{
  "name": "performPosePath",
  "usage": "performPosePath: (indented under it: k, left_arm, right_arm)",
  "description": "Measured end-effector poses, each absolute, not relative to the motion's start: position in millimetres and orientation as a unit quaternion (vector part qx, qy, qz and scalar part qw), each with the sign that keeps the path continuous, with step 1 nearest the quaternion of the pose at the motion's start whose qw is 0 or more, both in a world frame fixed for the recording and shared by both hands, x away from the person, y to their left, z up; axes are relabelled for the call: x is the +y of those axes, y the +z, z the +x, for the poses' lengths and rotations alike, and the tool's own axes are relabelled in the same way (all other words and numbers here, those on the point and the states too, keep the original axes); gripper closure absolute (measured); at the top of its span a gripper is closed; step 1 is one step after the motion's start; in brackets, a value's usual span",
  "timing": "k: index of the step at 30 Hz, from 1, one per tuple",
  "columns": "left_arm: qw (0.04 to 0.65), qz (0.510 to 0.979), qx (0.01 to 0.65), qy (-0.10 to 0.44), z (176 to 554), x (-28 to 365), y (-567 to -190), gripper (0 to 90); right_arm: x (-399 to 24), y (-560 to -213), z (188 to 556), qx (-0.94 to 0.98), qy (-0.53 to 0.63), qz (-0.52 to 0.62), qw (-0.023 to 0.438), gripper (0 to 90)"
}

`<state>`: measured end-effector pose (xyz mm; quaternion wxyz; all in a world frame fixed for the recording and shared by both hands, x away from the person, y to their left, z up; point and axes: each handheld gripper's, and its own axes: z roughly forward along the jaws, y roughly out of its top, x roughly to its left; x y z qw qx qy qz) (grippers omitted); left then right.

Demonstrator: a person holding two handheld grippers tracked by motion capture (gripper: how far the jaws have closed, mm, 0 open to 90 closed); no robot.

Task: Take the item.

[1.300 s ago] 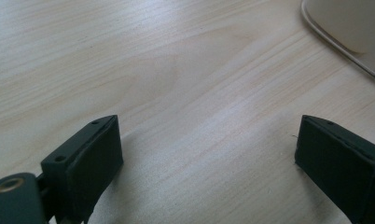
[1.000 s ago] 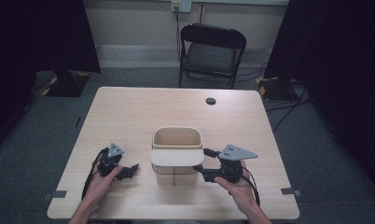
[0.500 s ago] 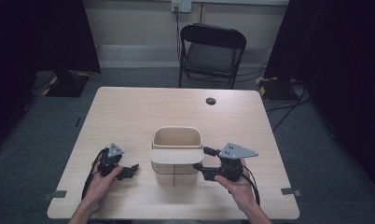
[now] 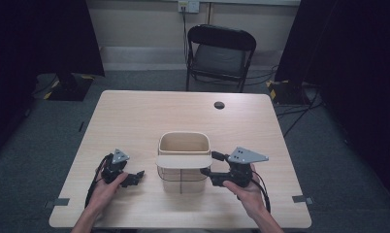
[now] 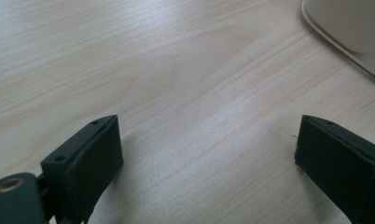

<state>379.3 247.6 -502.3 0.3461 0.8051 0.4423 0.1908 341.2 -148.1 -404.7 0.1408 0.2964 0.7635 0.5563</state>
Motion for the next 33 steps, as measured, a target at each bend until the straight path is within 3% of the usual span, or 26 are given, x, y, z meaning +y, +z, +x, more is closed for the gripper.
performPosePath:
  k: [33]
  left_arm:
    - [0.345, 0.806, 0.441, 0.191, 379.4, 247.9, -502.1, 6.8]
  right_arm:
    - [-142.9, -398.3, 347.8, 0.764, 0.562, 0.287, 0.136, 36.0]
